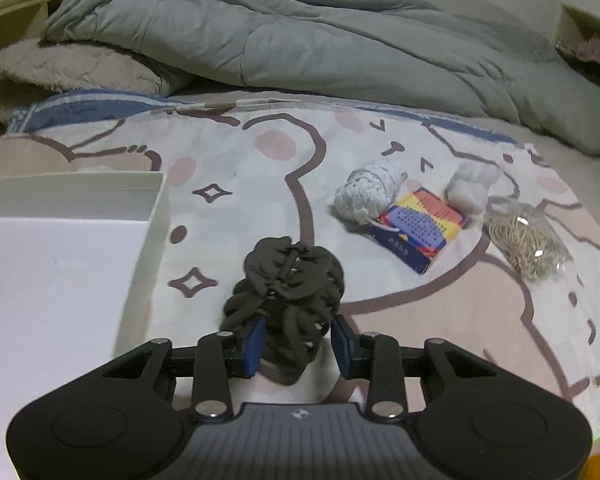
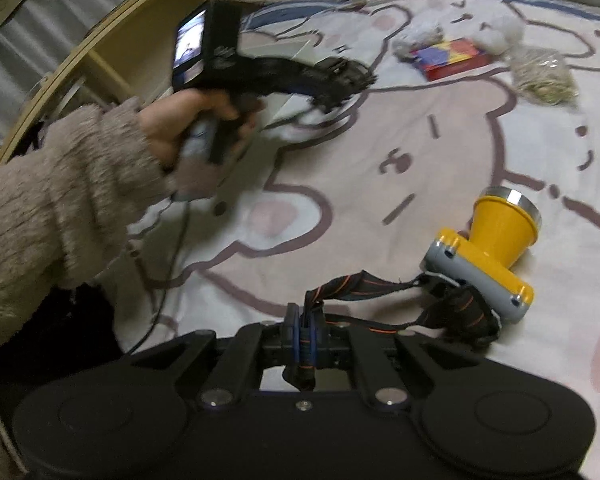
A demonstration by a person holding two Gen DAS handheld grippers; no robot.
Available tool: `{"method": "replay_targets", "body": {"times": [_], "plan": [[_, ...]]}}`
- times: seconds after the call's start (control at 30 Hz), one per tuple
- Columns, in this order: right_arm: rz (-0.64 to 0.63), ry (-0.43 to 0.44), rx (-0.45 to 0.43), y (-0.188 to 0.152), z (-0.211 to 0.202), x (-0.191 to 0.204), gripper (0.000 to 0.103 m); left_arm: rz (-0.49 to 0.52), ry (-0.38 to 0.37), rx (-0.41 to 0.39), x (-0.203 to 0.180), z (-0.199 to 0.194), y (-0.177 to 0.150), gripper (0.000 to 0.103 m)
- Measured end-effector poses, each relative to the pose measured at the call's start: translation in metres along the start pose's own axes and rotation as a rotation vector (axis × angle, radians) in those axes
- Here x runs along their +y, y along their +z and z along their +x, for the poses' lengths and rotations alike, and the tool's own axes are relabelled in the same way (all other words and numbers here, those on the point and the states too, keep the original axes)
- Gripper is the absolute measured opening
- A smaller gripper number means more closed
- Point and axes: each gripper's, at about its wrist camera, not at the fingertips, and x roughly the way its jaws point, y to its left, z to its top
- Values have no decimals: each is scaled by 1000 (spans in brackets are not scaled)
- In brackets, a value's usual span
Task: Organize objects
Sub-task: 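Lift the hair claw with the left tool while right tool regrasps the yellow headlamp body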
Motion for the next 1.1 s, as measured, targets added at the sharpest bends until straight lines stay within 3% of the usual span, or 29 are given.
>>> {"method": "replay_targets", "body": {"times": [0.1,0.17,0.23,0.47,0.8,0.9,0.97,1.1], "plan": [[25,-4,9,3,-4,-4,10,-35,-18,24,-1,5,-1,19],[61,3,-26,9,-17,-9,20,-12,-21,42,-5,4,-2,12],[77,-4,-71,15,-31,-12,27,14,-30,56,-8,0,-4,11],[176,-72,-219,36,-68,-35,27,64,-74,116,-8,-30,-14,10],[298,-237,-161,45,-42,-70,27,155,-145,249,-16,-88,-47,9],[319,-287,-139,49,-32,-73,33,188,-159,296,-20,-97,-60,9],[321,-312,-118,53,-24,-74,38,204,-168,325,-20,-100,-67,13],[299,-370,-56,59,-8,-69,41,216,-171,370,-16,-103,-74,39]]}}
